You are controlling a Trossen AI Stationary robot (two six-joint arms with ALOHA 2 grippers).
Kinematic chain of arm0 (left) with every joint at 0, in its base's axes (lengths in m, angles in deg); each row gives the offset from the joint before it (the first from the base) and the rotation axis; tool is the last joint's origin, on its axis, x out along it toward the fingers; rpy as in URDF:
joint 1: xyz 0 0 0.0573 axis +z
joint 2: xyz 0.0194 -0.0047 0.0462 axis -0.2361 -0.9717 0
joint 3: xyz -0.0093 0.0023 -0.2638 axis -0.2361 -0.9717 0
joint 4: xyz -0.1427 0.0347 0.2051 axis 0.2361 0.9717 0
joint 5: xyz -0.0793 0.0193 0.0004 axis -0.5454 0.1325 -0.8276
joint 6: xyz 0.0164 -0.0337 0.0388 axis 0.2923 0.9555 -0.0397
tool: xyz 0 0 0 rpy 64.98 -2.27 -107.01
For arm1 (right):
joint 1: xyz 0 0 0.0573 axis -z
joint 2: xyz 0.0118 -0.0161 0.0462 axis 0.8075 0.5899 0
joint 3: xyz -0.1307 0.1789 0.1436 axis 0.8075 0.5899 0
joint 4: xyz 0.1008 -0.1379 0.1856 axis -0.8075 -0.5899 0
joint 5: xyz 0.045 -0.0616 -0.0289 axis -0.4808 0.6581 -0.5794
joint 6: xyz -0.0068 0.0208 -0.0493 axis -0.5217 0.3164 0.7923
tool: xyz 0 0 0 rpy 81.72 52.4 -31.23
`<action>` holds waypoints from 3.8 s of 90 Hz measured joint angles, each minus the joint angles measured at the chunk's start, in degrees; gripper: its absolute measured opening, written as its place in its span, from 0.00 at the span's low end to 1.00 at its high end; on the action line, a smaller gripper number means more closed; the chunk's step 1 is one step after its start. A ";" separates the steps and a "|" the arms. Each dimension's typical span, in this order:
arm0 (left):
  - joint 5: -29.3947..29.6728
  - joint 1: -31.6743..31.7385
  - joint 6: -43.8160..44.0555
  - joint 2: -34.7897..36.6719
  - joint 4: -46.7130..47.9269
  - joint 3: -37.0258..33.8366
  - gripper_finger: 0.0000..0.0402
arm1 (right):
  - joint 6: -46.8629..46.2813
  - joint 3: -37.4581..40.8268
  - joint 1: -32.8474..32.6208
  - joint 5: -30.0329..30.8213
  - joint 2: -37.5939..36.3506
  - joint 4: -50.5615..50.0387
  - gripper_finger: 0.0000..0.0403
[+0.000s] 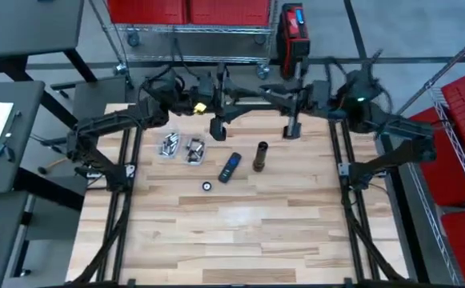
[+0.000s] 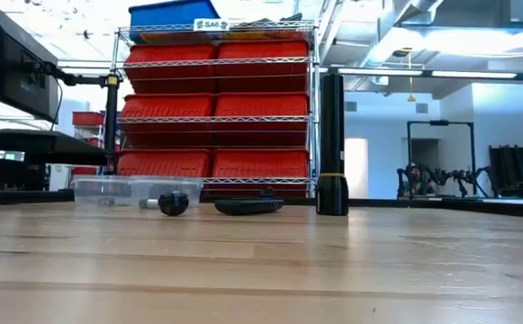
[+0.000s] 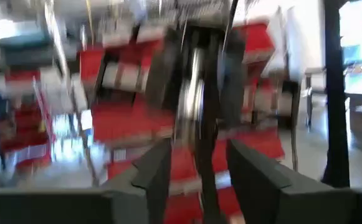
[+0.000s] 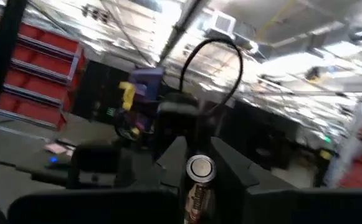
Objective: Insert battery
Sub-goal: Insert the silver battery into the flashlight battery compartment
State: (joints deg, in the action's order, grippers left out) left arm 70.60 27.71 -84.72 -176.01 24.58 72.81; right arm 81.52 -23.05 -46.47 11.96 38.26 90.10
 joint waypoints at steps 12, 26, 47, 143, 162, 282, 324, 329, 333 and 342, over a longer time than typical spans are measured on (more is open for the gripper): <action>1.97 1.96 0.70 0.08 10.78 0.00 0.52 | 0.02 -0.02 -0.68 3.06 -5.59 -4.30 0.09; 4.16 3.73 -0.06 -0.90 22.16 0.02 0.62 | -1.21 -0.02 -0.52 8.19 -11.01 -15.07 0.09; 10.53 3.94 1.76 -0.90 28.39 -10.58 0.60 | -7.90 -0.02 0.79 9.28 -13.17 -28.35 0.09; 0.87 0.60 3.17 -22.70 -15.88 -32.81 0.60 | -10.65 -0.02 -0.24 9.10 -12.05 -35.09 0.09; -2.37 0.56 4.93 -24.68 -18.94 -32.83 0.60 | -10.63 -0.02 -0.24 9.10 -11.90 -35.14 0.09; 0.83 -0.72 -2.51 -21.99 8.28 -3.51 0.33 | -13.71 0.09 -0.24 9.06 -6.13 -42.04 0.09; 3.69 -3.34 -6.66 -21.19 17.98 7.47 0.33 | -13.08 -0.03 -1.46 7.43 -4.35 -36.64 0.09; 3.70 -3.33 -6.39 -21.17 18.71 7.48 0.33 | -13.31 0.02 -1.46 7.43 -4.29 -37.28 0.09; 3.83 -3.33 -6.23 -21.17 19.28 7.48 0.33 | -13.58 0.02 -1.46 7.41 -4.37 -38.00 0.09; 3.89 -3.33 -6.24 -21.19 19.23 7.48 0.33 | -13.58 0.02 -1.46 7.39 -4.51 -38.76 0.09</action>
State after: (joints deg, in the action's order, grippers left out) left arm 74.48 24.38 -90.97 -197.19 43.81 80.29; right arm 67.95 -23.03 -47.94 19.35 33.75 51.33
